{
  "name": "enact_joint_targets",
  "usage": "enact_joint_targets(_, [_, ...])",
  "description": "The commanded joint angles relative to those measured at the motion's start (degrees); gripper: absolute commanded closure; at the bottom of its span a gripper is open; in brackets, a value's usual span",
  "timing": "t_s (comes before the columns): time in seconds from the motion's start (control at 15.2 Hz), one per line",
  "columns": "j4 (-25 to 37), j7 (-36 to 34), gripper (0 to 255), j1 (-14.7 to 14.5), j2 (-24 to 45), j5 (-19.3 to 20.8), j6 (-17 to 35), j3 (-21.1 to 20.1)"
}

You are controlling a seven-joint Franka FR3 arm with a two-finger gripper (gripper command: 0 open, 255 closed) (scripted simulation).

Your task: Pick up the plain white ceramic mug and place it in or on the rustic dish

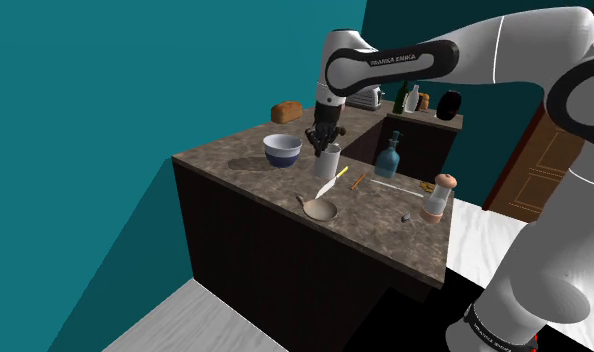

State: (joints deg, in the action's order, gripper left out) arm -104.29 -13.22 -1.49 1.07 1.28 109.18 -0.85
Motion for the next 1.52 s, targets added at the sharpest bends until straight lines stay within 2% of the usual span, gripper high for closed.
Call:
enact_joint_targets(0.0, [-1.4,0.0,255,0.0,0.0,0.0,1.4,0.0])
enact_joint_targets(1.12, [-11.1,-0.4,255,0.0,3.1,0.2,14.2,0.0])
enact_joint_targets(1.45, [-11.1,-0.4,255,0.0,3.1,0.2,14.2,0.0])
